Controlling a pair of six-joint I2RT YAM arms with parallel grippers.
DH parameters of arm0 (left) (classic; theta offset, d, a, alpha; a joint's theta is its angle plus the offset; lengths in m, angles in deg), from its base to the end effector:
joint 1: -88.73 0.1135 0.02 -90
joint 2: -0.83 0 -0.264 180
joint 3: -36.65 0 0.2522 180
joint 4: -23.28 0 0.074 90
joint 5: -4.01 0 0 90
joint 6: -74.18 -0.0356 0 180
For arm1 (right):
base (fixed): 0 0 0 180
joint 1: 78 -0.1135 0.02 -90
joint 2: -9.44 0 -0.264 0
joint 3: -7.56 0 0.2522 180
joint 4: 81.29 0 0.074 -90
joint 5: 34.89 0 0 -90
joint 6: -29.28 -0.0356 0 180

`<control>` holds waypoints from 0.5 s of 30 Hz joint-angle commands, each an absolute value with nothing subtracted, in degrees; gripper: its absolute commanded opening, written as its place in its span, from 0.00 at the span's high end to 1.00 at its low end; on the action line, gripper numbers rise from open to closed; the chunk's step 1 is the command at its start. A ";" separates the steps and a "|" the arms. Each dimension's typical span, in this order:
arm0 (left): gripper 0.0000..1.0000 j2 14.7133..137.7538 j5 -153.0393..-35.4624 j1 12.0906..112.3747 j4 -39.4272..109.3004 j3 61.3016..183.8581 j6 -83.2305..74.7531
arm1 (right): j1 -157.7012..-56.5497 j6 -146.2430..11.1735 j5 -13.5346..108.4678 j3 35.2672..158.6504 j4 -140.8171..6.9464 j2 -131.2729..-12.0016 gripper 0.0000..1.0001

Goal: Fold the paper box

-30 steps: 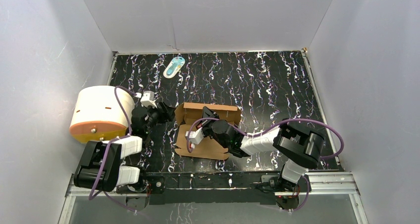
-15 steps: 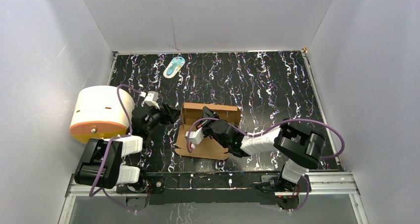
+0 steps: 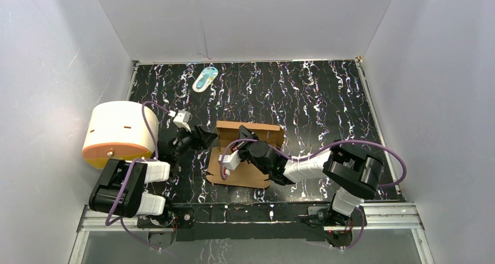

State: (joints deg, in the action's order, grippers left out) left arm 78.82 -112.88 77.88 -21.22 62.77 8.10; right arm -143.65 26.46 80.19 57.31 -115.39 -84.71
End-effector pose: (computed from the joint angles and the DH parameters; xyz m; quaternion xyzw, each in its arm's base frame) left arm 0.2186 -0.0583 0.1598 0.0694 0.7432 -0.3585 0.5606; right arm 0.1473 0.2888 0.1814 -0.6958 0.3113 -0.2806 0.5834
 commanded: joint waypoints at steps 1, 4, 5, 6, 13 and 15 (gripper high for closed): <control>0.37 79.42 -114.57 76.08 -25.62 62.70 5.71 | -144.25 25.31 76.77 58.49 -110.49 -84.27 1.00; 0.37 80.44 -114.24 74.74 -26.57 62.93 4.51 | -144.27 24.94 76.41 58.52 -109.89 -84.25 1.00; 0.37 80.90 -114.09 74.27 -26.92 62.97 4.08 | -144.27 24.68 76.27 58.57 -109.71 -84.25 1.00; 0.37 81.36 -113.98 73.98 -27.27 63.12 3.79 | -144.29 24.55 76.07 58.53 -109.45 -84.25 1.00; 0.39 83.74 -112.11 72.36 -31.01 63.50 2.87 | -144.36 23.07 75.01 59.04 -106.67 -84.11 1.00; 0.41 83.92 -111.08 72.01 -31.80 63.49 2.59 | -144.35 22.67 74.69 59.11 -106.13 -84.20 1.00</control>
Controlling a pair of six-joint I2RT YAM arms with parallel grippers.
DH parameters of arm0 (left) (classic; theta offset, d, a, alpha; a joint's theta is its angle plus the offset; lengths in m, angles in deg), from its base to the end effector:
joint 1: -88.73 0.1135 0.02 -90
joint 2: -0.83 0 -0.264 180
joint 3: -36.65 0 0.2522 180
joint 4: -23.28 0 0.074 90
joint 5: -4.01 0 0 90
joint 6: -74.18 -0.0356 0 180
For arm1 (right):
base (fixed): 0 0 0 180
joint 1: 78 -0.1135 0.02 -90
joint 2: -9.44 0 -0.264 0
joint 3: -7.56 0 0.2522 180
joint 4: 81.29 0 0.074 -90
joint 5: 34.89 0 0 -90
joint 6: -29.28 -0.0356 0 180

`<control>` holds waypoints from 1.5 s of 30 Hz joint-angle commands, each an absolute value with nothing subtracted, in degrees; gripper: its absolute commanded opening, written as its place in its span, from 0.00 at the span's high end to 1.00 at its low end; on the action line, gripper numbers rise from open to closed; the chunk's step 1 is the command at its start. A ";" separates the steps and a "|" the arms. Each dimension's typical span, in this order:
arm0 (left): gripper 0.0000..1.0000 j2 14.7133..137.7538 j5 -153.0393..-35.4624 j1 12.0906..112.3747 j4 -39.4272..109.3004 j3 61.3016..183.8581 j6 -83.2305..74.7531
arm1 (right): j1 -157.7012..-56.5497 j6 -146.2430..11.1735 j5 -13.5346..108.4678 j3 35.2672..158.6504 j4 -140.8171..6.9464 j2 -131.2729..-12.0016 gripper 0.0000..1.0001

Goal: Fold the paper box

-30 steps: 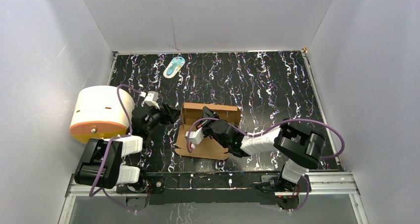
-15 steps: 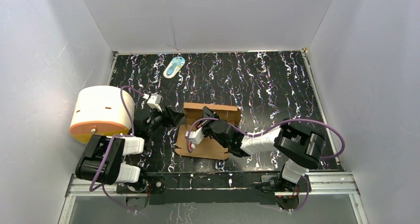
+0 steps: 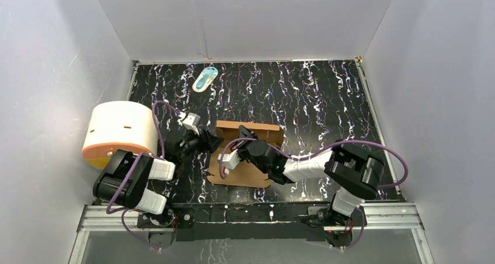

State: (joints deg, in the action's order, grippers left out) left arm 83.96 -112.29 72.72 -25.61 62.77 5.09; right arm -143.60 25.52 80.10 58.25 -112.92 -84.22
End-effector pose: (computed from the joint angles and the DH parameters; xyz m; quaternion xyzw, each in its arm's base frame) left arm 0.2173 -0.0788 0.1491 0.1175 0.7413 -0.3651 0.5508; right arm 0.1482 0.2903 0.1842 -0.6991 0.3167 -0.2755 0.5788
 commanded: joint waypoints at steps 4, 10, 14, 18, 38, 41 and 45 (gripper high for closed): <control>0.50 84.15 -109.41 71.48 -33.14 63.75 2.33 | -144.33 21.85 74.17 59.59 -104.80 -84.54 1.00; 0.54 86.18 -108.36 70.58 -34.32 64.81 1.41 | -144.36 20.97 73.68 59.74 -103.57 -84.95 1.00; 0.58 87.57 -106.10 69.46 -36.05 64.66 0.79 | -144.35 20.38 73.37 60.16 -102.29 -84.73 1.00; 0.64 88.38 -102.89 68.03 -37.18 64.73 -0.11 | -144.34 19.89 73.01 60.51 -101.53 -84.89 1.00; 0.78 89.60 -76.19 59.07 -43.34 65.12 -1.88 | -145.01 17.24 72.50 62.37 -97.03 -84.42 1.00; 0.78 90.59 -71.44 57.60 -45.63 64.92 -2.06 | -145.14 16.78 72.41 62.50 -96.53 -84.22 1.00; 0.80 92.47 -66.07 55.63 -48.22 65.49 -3.59 | -145.15 15.60 71.22 62.74 -94.87 -83.48 1.00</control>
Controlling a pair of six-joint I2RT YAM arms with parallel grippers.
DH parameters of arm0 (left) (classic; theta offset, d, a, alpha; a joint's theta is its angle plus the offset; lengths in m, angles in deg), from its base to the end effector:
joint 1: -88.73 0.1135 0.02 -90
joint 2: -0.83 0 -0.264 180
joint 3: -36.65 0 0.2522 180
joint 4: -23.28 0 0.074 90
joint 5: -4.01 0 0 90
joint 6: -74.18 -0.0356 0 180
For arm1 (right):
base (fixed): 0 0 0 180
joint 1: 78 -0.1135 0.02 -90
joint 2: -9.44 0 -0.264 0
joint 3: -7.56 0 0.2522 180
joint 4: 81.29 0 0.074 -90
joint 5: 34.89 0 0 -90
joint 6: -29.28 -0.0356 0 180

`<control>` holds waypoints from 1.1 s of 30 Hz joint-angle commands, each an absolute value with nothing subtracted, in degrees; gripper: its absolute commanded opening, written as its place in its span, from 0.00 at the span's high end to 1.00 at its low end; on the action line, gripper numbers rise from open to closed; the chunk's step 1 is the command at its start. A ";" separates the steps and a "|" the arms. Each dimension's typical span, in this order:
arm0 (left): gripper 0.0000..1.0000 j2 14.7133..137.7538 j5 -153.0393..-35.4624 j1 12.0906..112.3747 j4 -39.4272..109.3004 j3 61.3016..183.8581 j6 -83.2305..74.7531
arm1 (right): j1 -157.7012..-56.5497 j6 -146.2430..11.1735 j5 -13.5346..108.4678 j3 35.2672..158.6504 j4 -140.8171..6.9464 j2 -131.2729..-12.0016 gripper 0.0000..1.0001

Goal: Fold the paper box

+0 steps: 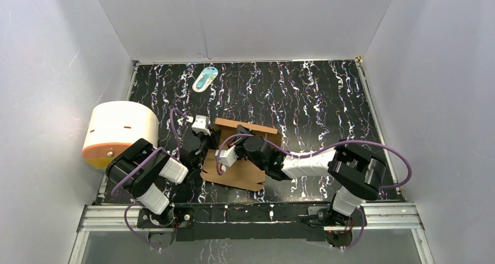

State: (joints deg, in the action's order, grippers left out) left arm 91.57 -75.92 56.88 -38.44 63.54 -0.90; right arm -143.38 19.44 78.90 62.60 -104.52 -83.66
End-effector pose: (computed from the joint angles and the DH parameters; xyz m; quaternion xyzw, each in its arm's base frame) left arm 0.2102 -0.1232 0.1470 0.0454 0.7185 -0.2163 0.6595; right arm 0.1530 0.2994 0.1944 -0.7034 0.3498 -0.2387 0.5709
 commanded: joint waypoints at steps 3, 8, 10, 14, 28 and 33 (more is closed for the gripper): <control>0.80 94.32 -61.50 54.14 -49.90 66.29 -4.83 | -145.15 14.57 70.89 63.43 -92.71 -83.13 1.00; 0.80 98.07 -55.76 53.12 -52.98 67.48 -5.63 | -145.15 13.29 69.68 63.94 -90.53 -82.26 1.00; 0.80 99.35 -53.14 52.46 -54.28 67.63 -5.80 | -145.15 13.09 69.35 64.11 -90.17 -82.01 1.00; 0.80 101.54 -49.34 51.39 -57.46 67.61 -6.52 | -145.15 12.89 69.45 64.30 -90.14 -82.03 1.00; 1.00 105.38 -50.71 51.33 -58.57 66.60 -5.07 | -145.15 8.44 74.24 63.08 -97.24 -78.46 0.71; 1.00 106.09 -49.74 51.38 -58.56 66.32 -5.48 | -145.14 6.93 76.67 62.35 -99.72 -78.50 0.67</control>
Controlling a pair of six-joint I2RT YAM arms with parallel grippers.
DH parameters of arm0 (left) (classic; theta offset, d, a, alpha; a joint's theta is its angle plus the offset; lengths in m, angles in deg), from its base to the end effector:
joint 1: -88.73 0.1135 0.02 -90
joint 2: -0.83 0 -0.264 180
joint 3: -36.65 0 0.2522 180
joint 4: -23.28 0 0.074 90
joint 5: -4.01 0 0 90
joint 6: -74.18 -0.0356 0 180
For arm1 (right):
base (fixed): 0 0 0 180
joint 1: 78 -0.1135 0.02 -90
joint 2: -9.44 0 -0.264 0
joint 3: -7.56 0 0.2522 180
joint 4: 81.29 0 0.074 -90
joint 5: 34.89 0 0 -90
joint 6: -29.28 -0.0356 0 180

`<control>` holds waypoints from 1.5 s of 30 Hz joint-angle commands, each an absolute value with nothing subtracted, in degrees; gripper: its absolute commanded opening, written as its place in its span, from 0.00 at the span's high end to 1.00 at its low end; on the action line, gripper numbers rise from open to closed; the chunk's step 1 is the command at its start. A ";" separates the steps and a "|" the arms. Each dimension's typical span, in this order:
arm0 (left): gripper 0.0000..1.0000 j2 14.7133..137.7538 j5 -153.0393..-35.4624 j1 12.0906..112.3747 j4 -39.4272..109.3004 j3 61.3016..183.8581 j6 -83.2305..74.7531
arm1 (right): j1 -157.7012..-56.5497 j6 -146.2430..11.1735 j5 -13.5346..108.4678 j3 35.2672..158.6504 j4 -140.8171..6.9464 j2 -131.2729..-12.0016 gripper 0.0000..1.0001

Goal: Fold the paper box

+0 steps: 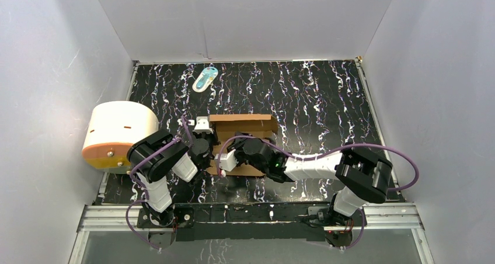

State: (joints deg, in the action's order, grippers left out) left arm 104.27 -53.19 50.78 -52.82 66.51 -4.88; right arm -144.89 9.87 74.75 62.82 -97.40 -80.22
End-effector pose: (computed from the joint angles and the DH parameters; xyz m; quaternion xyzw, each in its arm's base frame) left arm 0.2141 -0.1425 0.1329 -0.0435 0.6926 -0.1091 0.7117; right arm 0.1400 0.2976 0.2013 -0.7081 0.3827 -0.1568 0.5724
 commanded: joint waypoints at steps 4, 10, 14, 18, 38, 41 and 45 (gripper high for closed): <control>1.00 106.56 -50.05 51.38 -58.58 66.00 -6.96 | -145.15 4.71 79.12 61.42 -103.03 -76.86 0.61; 1.00 105.05 -52.38 51.36 -58.37 65.58 -11.61 | -145.06 -12.22 83.00 60.82 -105.80 -71.47 0.40; 1.00 102.90 -54.87 51.38 -55.84 65.80 -13.82 | -144.32 -32.53 90.44 62.18 -104.24 -66.42 0.25; 1.00 101.38 -55.89 51.40 -53.98 65.78 -15.01 | -139.24 -58.40 86.96 63.86 -93.76 -60.41 0.21; 1.00 101.49 -55.14 51.03 -45.84 68.12 -19.51 | -129.90 -130.54 85.72 52.52 -99.13 -61.75 0.28; 1.00 101.72 -55.05 50.98 -45.77 68.16 -19.83 | -129.77 -132.86 86.49 51.22 -105.80 -64.43 0.30; 1.00 101.81 -55.22 50.94 -45.75 68.16 -19.78 | -129.69 -136.19 88.49 52.69 -105.88 -66.98 0.35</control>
State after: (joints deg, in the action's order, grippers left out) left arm 100.96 -55.79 51.06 -47.34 67.45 -16.29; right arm -129.85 -129.12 83.86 51.56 -99.17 -65.38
